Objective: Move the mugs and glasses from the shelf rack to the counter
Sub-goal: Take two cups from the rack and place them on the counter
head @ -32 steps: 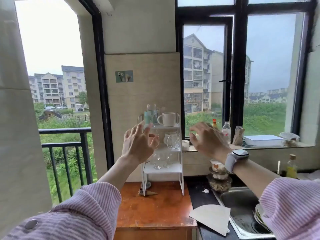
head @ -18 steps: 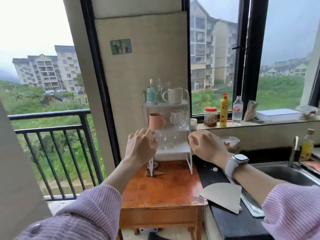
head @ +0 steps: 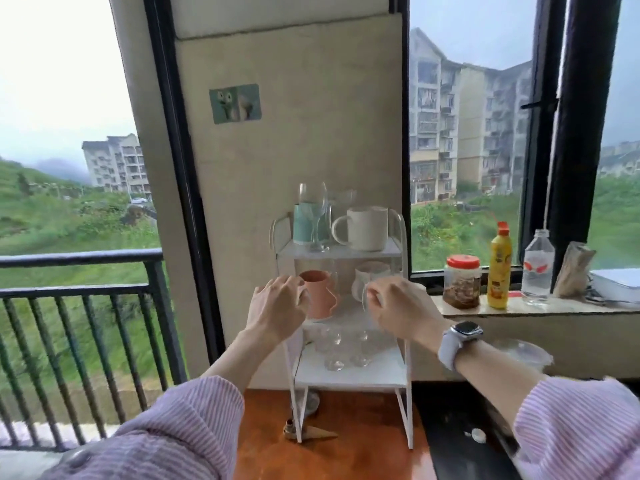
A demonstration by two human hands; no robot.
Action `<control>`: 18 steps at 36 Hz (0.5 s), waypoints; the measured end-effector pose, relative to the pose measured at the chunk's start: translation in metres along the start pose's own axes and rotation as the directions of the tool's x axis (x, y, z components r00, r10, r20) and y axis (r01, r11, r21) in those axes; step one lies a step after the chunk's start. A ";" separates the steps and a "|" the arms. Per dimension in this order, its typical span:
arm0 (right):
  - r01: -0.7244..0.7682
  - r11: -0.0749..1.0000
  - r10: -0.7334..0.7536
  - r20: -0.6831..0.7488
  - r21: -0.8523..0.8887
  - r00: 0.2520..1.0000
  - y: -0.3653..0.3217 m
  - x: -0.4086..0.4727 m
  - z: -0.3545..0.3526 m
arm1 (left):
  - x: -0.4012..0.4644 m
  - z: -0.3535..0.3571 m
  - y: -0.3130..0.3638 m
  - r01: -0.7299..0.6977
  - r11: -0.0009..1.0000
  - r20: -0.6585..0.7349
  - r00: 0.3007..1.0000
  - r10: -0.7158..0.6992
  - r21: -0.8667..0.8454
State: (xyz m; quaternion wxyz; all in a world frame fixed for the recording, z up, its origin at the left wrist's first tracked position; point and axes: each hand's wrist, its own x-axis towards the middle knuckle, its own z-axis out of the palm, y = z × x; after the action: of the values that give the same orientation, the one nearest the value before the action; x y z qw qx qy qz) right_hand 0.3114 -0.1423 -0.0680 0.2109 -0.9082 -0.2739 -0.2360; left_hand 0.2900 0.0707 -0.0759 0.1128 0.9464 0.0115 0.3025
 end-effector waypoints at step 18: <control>-0.084 0.910 0.112 -0.046 0.407 0.993 0.021 0.169 0.050 | 0.159 0.044 -0.013 0.105 0.910 -0.106 0.981 -0.160 -0.401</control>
State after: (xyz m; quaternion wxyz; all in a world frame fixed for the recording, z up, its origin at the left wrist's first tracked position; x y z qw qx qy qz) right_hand 0.4648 -0.0655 -0.0215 0.4147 -0.8490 -0.2633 -0.1945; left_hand 0.4461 0.0887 -0.0227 0.3199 0.8785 0.0224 0.3542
